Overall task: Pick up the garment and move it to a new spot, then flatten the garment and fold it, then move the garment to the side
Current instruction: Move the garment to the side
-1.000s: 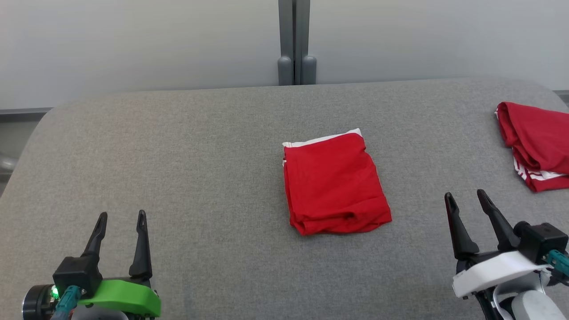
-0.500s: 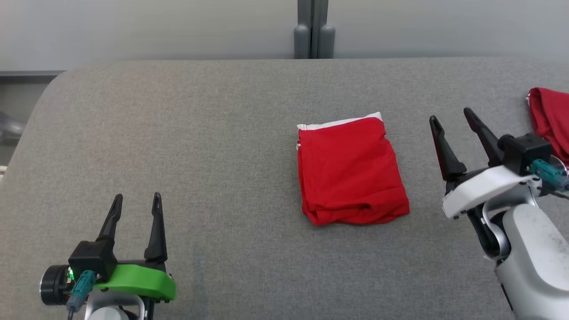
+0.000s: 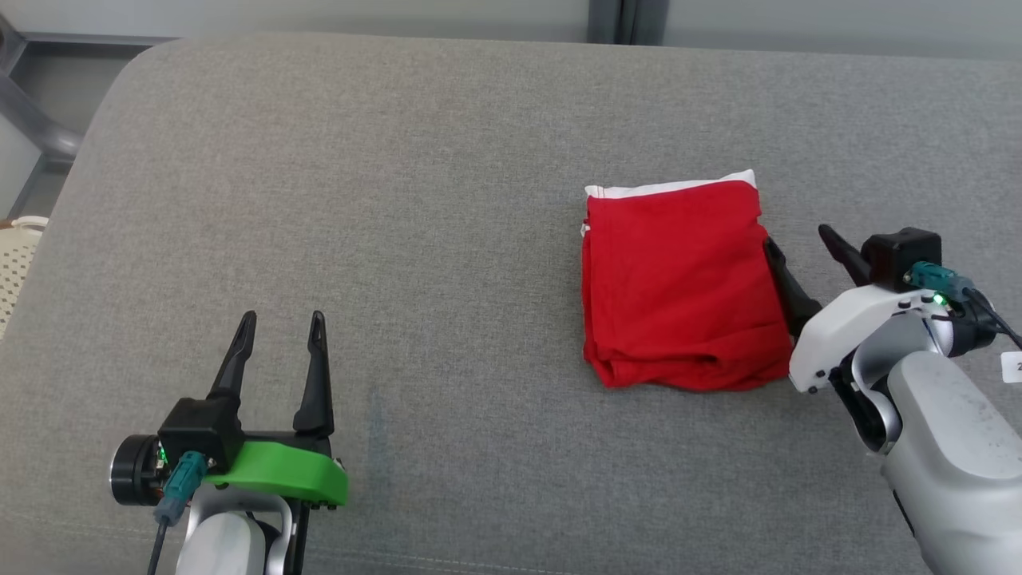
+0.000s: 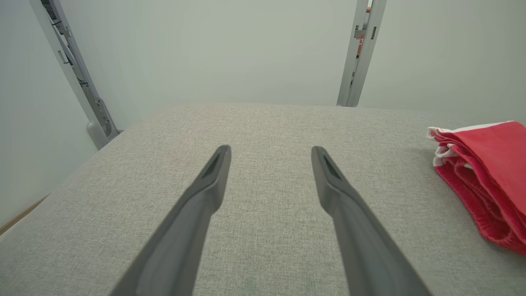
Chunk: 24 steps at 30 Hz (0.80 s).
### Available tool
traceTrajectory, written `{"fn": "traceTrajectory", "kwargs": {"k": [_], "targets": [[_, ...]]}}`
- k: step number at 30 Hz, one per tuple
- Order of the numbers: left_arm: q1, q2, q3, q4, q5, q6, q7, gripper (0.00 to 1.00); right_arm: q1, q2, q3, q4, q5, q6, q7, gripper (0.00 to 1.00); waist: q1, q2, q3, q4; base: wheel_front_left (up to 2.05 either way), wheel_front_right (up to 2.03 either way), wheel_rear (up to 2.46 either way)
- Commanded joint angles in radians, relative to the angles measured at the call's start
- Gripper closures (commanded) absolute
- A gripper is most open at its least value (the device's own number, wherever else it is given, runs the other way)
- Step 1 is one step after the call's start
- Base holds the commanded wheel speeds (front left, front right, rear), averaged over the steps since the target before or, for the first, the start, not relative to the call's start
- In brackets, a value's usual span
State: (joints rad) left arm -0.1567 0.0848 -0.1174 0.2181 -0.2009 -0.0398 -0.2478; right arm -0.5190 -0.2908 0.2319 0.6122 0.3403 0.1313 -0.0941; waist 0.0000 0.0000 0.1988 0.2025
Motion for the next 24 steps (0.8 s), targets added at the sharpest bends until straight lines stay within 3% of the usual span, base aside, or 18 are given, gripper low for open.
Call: {"fn": "traceTrajectory", "kwargs": {"k": [1, 11, 12, 13, 14, 19, 24], "targets": [[-0.02, -0.001, -0.001, 0.007, -0.006, 0.001, -0.008, 0.0, -0.009, 0.003, 0.012, 0.025, 0.011, -0.002, -0.002, 0.0, 0.0, 0.0, 0.021, 0.02, 0.0, 0.0, 0.0], [-0.061, -0.014, -0.025, 0.045, -0.011, -0.001, -0.017, 0.0, -0.055, 0.039, 0.08, 0.234, 0.066, -0.002, 0.021, 0.0, 0.0, 0.0, 0.05, 0.03, 0.0, 0.0, 0.0], [-0.065, -0.015, -0.027, 0.049, -0.012, 0.0, -0.018, 0.0, -0.054, 0.046, 0.088, 0.252, 0.077, -0.002, 0.025, 0.36, 0.0, 0.0, 0.052, 0.031, 0.0, 0.0, 0.0], [-0.068, -0.017, -0.028, 0.05, -0.013, 0.001, -0.018, 0.0, -0.055, 0.051, 0.098, 0.26, 0.089, -0.002, 0.026, 0.82, 0.0, 0.0, 0.052, 0.031, 0.0, 0.0, 0.0], [-0.07, -0.018, -0.029, 0.053, -0.014, 0.002, -0.019, 0.0, -0.058, 0.055, 0.106, 0.268, 0.11, -0.001, 0.023, 1.0, 0.0, 0.0, 0.052, 0.031, 0.0, 0.0, 0.0], [-0.065, -0.022, -0.029, 0.048, -0.016, 0.005, -0.017, 0.0, -0.097, 0.032, 0.151, 0.283, 0.144, -0.002, 0.001, 1.0, 0.0, 0.0, 0.05, 0.025, 0.0, 0.0, 0.0], [-0.061, -0.023, -0.02, 0.023, -0.007, 0.005, -0.017, 0.0, -0.185, -0.009, 0.233, 0.257, 0.136, -0.002, 0.001, 1.0, 0.0, 0.0, 0.084, -0.033, 0.0, 0.0, 0.0]]}}
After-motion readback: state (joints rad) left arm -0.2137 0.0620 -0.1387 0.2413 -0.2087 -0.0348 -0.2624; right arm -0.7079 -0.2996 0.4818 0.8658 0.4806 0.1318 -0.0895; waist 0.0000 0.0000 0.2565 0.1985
